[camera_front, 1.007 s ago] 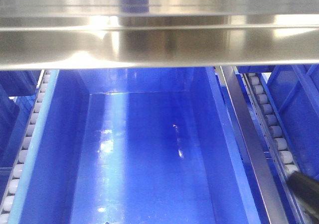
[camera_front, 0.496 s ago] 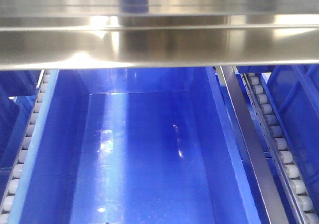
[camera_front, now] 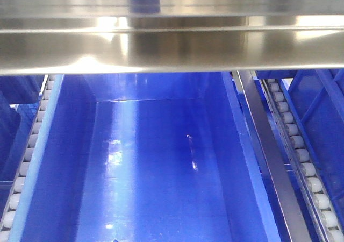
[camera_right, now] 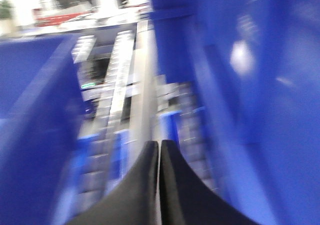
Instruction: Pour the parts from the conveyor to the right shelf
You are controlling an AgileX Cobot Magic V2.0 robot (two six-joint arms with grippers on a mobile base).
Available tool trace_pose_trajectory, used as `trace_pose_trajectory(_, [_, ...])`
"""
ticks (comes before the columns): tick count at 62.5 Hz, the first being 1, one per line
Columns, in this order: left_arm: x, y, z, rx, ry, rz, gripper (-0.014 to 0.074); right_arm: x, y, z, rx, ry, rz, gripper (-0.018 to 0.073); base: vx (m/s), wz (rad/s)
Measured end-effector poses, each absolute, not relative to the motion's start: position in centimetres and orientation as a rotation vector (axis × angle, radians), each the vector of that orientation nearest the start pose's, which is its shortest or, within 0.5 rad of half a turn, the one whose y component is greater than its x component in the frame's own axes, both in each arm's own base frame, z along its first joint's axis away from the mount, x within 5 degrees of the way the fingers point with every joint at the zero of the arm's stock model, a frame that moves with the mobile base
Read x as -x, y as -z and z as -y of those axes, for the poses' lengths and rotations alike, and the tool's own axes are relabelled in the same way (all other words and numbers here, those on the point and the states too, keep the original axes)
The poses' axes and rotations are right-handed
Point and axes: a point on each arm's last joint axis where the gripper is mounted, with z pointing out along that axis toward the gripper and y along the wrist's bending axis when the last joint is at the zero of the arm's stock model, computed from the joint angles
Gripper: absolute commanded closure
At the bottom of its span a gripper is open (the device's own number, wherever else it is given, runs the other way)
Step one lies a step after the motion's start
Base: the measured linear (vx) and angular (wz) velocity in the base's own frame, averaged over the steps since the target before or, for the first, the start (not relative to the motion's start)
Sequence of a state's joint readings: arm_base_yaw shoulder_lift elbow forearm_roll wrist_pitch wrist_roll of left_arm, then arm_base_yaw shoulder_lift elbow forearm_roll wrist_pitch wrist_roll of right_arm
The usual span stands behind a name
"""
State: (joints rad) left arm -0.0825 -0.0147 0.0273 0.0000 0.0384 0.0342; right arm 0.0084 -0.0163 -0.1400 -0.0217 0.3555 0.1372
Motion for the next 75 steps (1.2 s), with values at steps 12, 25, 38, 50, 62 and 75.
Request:
trace_pose_trajectory(12, [-5.6,-20.1,0.5,-0.089,0.038,-1.532,0.0603,-5.5,-19.9,0.1,-0.079,-0.053,-1.621,0.0568,0.0,-0.01])
trace_pose_trajectory(25, [-5.6,-20.1,0.5,-0.089,0.038,-1.532,0.0603,-5.6,-19.9,0.0,-0.07,-0.063,-1.546,0.0568,-0.01,-0.02])
trace_pose_trajectory(38, [-5.6,-20.1,0.5,-0.089,0.038,-1.532,0.0603,-5.6,-19.9,0.0,-0.069,-0.063,-1.542,0.0568,0.0,0.0])
trace_pose_trajectory(50, [-5.6,-20.1,0.5,-0.089,0.038,-1.532,0.0603,-5.6,-19.9,0.0,-0.069,-0.063,-1.542,0.0568,0.0,0.0])
trace_pose_trajectory(62, [-5.6,-20.1,0.5,-0.089,0.038,-1.532,0.0603,-5.6,-19.9,0.0,-0.069,-0.063,-1.541,0.0568,0.0,0.0])
trace_pose_trajectory(75, [-5.6,-20.1,0.5,-0.089,0.038,-1.532,0.0603,-5.6,-19.9,0.0,-0.069,-0.063,-1.541,0.0568,0.0,0.0])
